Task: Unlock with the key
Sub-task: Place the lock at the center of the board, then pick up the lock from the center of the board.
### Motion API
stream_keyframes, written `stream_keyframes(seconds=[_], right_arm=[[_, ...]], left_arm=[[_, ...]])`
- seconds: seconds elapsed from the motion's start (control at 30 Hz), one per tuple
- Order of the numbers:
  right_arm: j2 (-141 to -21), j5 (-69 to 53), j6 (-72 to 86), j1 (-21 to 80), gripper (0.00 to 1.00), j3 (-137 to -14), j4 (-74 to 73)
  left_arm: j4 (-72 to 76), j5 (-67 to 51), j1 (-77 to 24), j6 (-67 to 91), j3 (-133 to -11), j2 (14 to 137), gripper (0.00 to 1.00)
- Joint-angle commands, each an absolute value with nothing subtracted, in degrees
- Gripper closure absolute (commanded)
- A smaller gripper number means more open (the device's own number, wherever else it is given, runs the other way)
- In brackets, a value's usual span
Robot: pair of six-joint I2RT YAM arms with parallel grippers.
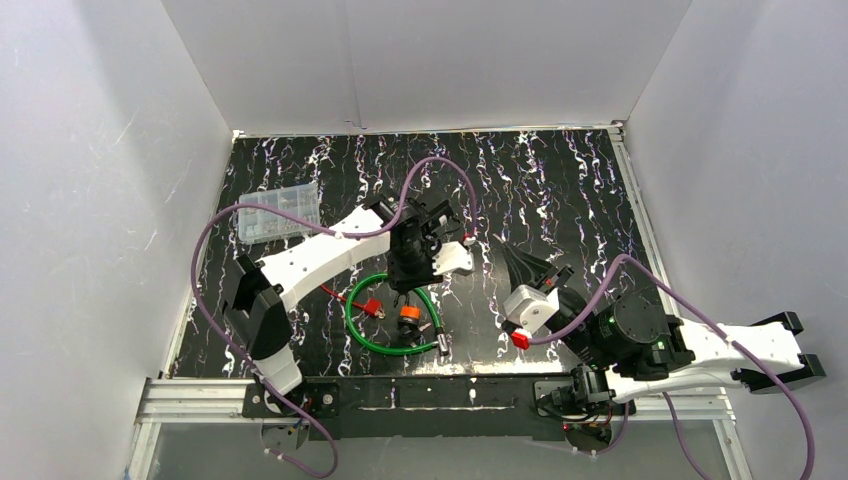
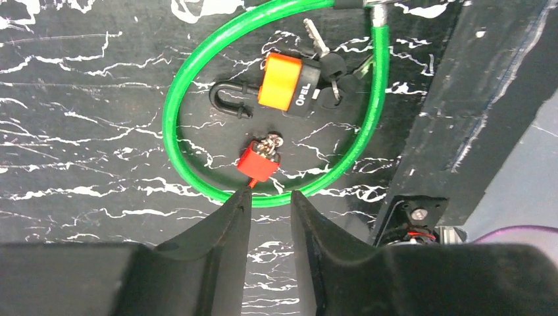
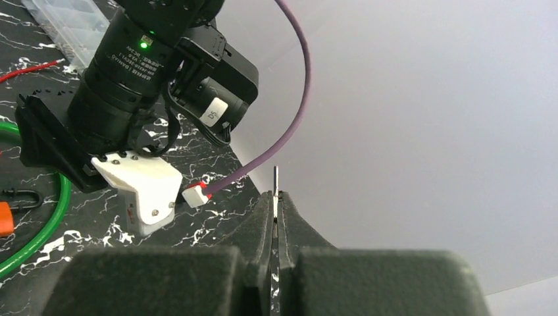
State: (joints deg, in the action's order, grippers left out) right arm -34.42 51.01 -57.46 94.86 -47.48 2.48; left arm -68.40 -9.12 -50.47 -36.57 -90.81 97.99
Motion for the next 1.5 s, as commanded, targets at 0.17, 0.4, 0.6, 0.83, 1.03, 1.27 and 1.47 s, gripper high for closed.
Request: stream_keyframes(seconds=[0.17, 0.4, 0.6, 0.83, 1.03, 1.27, 1.47], right_arm=[[-32.24, 54.1, -52.02, 95.45, 0.99, -45.76, 5.89], [-31.92, 55.55, -51.16, 95.45, 0.99, -45.21, 5.72], [-33.0, 55.18, -52.01, 95.45, 0.99, -44.74, 8.18], [-32.03, 55.73, -52.38, 95.45, 0.99, -44.23, 8.91], [-31.7, 56.07, -53.12, 95.44, 0.99, -43.86, 9.74], [-31.92, 56.04, -54.6, 95.44, 0.99, -44.02, 11.18], [-33.01, 56.06, -55.24, 95.44, 0.99, -44.17, 12.76]], left_arm=[[-57.03, -20.0, -45.78, -48.36, -66.84, 78.88, 0.31], [-41.64, -24.08, -45.51, -48.95, -44.22, 59.21, 0.32], [-32.53, -24.49, -45.7, -53.28, -36.57, 58.97, 0.33], [-30.2, -25.39, -45.7, -57.36, -35.18, 66.42, 0.39], [-30.71, -25.84, -46.69, -60.48, -32.31, 68.06, 0.4], [-30.9, -23.19, -48.11, -62.81, -28.66, 68.45, 0.52], [-27.08, -18.46, -48.15, -58.05, -32.24, 69.49, 0.99]])
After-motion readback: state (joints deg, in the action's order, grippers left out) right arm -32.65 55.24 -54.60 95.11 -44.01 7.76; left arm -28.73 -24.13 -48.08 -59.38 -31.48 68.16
